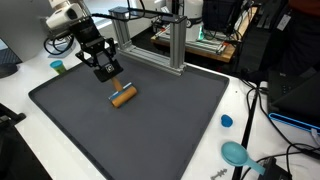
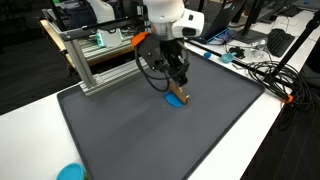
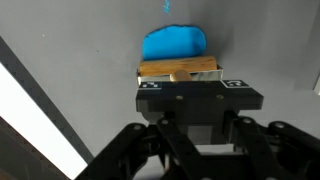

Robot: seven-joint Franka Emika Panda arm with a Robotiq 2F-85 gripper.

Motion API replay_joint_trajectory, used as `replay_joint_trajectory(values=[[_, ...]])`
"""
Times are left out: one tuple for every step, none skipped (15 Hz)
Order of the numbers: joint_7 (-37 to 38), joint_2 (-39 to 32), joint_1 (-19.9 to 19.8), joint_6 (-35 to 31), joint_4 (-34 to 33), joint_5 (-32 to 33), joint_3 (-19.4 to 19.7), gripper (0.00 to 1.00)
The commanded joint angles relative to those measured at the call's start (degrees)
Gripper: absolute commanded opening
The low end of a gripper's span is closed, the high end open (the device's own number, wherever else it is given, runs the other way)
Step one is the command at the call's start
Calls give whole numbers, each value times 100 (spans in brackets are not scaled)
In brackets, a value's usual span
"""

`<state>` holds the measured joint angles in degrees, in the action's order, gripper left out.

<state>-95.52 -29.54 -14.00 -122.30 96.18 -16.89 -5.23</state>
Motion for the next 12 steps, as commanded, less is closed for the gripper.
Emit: replay_joint_trajectory(values=[[-28,-175,117,87,-99,-44,-41,21],[-14,54,144,123,-34,-24,-47,21],[-18,196,164,185,4,-35,-66,21],[41,361,213,298,54,-7,-72,21],[96,466,261,399,71,20,-68,21],[242,609,330,487,95,85,-21,21],[390,718,389,503,106,134,31,21],[566,852,424,430,147,163,94,21],[745,957,456,222,214,181,153,21],[915,997,449,128,236,167,211,21],[1087,1025,440,31,254,158,267,21],[1255,1030,424,-111,296,114,318,21]])
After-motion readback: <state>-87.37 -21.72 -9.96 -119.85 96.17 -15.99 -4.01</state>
